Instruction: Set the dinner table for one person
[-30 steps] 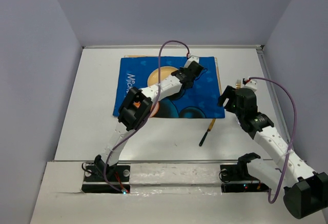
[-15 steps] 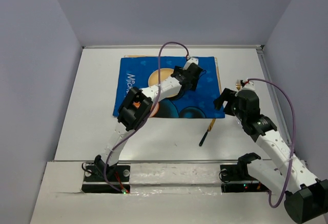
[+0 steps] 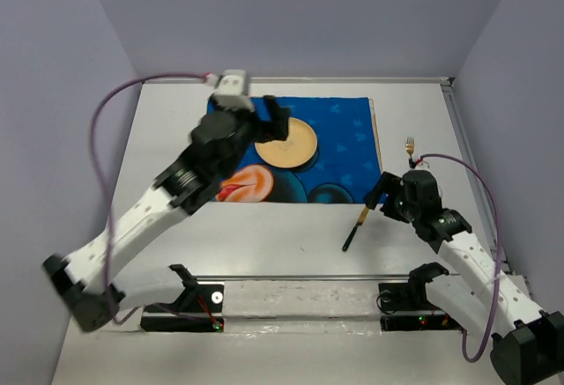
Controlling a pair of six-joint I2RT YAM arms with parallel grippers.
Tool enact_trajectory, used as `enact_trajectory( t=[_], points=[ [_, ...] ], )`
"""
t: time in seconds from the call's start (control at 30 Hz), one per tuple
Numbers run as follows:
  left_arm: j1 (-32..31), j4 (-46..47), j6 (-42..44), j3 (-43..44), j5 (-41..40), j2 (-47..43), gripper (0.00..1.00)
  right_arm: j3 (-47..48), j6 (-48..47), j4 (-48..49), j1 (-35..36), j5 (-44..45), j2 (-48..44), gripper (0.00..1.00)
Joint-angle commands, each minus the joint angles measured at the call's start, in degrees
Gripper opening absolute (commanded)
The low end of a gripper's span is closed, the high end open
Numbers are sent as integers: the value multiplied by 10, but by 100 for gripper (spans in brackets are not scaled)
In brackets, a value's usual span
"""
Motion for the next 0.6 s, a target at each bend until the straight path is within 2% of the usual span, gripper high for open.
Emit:
enact_trajectory(
  t=[0.0, 0.03, 0.2, 0.37, 0.57],
  points=[
    [-3, 31, -9, -139, -1, -154, 99, -4, 36, -11, 29, -6, 11, 83],
    [-3, -1, -12, -154, -5, -220, 99, -6, 53, -10, 51, -6, 25, 83],
    [-2, -53, -19, -253, -21, -404, 99, 4, 116, -17, 154, 63, 87, 83],
    [-3, -68, -22, -324, -30, -471, 99, 44, 158, -42, 211, 131, 156, 79],
    [-2, -53, -1, -344, -20, -505, 99, 68, 191, -78, 232, 158, 201, 72]
  ],
)
